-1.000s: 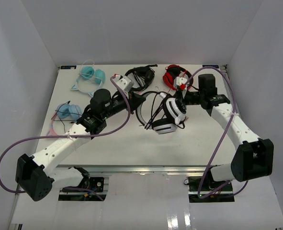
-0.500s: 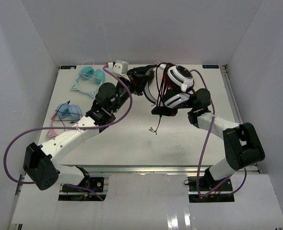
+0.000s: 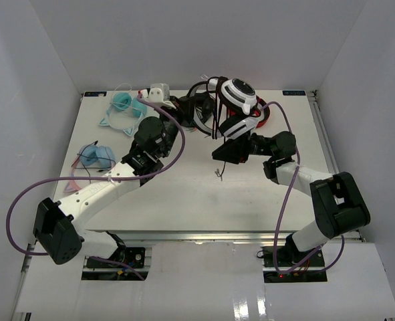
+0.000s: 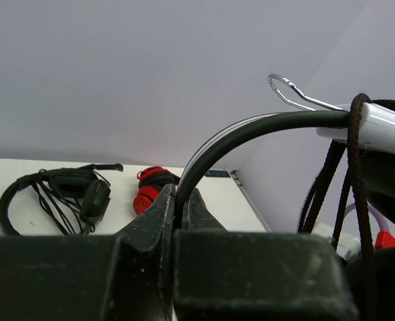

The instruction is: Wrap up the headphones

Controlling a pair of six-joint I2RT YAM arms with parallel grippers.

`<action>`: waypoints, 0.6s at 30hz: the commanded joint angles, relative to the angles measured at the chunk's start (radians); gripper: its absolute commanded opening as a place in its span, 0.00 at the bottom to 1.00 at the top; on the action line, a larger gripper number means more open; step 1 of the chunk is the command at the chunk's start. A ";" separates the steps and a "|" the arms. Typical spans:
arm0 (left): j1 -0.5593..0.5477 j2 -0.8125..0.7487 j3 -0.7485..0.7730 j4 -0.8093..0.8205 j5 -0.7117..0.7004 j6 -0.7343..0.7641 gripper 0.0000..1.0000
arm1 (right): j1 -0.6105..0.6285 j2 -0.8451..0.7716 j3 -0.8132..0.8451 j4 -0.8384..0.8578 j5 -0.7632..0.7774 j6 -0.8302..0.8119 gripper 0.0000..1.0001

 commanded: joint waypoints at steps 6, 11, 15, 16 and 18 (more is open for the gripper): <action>0.022 -0.053 0.099 0.275 -0.161 -0.022 0.00 | 0.016 -0.023 -0.034 0.136 -0.064 -0.039 0.37; 0.021 -0.047 0.105 0.281 -0.195 0.009 0.00 | 0.015 -0.048 -0.050 0.087 -0.054 -0.093 0.30; 0.023 -0.034 0.108 0.276 -0.248 0.035 0.00 | 0.015 -0.083 -0.041 -0.004 -0.062 -0.179 0.17; 0.023 -0.029 0.109 0.273 -0.262 0.050 0.00 | 0.015 -0.100 -0.036 -0.051 -0.061 -0.216 0.14; 0.023 -0.013 0.118 0.256 -0.298 0.097 0.00 | 0.016 -0.151 -0.003 -0.249 -0.048 -0.353 0.09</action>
